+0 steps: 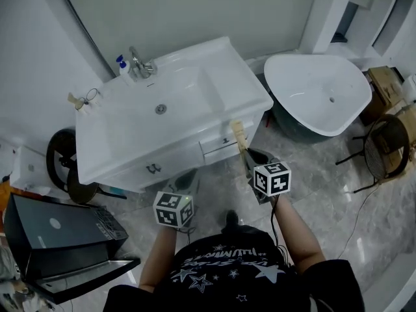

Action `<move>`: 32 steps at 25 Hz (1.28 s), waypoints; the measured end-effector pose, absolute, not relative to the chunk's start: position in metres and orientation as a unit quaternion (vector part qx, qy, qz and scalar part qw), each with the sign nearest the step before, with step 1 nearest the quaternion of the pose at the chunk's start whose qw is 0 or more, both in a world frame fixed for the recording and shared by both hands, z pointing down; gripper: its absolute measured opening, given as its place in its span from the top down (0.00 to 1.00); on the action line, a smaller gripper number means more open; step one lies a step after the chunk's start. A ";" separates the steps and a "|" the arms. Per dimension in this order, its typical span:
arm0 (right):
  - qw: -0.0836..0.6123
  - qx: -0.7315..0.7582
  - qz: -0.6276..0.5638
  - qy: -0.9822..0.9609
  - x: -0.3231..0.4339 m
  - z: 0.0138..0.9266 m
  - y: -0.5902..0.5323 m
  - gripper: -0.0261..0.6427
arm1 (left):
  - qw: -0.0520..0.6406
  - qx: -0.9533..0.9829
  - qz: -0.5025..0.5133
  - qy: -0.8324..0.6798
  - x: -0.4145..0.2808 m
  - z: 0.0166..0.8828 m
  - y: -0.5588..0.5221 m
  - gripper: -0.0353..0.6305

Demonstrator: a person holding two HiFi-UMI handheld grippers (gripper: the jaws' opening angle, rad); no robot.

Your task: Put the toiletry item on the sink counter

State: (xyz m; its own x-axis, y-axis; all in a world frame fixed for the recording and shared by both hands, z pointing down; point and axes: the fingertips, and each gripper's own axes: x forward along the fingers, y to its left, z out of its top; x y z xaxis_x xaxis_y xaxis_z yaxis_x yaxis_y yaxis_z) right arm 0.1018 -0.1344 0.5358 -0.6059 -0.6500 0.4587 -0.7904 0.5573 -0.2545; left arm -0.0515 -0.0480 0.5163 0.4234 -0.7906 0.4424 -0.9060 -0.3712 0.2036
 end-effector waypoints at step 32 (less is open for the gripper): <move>0.147 0.420 0.248 -0.861 0.071 0.540 -0.274 0.92 | 0.238 0.803 0.109 -0.535 -0.088 0.520 -0.177 0.91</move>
